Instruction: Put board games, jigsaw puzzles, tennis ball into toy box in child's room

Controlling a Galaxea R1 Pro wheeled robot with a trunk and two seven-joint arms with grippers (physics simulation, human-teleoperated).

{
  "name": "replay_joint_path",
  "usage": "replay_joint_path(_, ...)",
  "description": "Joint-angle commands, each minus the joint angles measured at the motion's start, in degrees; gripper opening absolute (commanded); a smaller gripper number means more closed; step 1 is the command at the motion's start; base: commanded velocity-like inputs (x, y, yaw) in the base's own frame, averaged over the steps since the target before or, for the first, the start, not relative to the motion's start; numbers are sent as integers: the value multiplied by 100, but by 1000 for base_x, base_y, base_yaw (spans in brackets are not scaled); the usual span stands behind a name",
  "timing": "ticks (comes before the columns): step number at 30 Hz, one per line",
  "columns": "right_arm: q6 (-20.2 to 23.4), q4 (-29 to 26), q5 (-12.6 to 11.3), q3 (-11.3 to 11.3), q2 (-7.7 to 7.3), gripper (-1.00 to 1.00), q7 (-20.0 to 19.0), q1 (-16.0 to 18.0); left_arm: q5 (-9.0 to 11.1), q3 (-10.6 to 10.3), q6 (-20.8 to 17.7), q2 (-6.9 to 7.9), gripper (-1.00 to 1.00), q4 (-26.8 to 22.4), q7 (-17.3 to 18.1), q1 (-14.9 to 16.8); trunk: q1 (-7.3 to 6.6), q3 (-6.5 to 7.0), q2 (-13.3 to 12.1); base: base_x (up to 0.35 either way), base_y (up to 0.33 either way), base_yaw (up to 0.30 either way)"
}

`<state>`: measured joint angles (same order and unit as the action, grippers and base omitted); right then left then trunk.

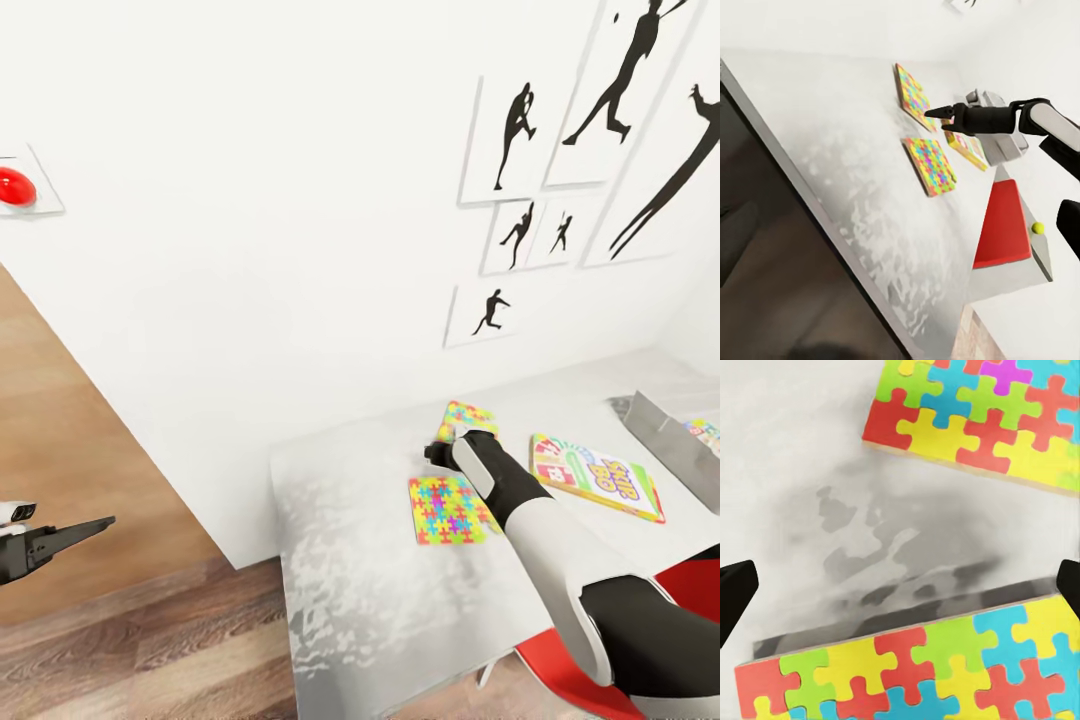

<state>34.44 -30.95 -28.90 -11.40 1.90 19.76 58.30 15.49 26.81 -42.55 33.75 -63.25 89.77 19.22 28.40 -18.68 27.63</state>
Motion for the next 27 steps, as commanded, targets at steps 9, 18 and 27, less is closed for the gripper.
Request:
replay_joint_path(9,18,-7,-70,-29,-191,100,48,6,-6,0,-61,7,100,2,23,3,2,-94,10,0,0,0)
replay_joint_path(18,20,-7,-72,-29,-279,100,46,6,-4,0,-61,3,100,-1,23,3,2,-178,10,0,0,0)
replay_joint_path(27,19,-7,-64,-33,-293,100,45,6,-3,0,-61,5,100,2,23,3,2,-263,10,0,0,0)
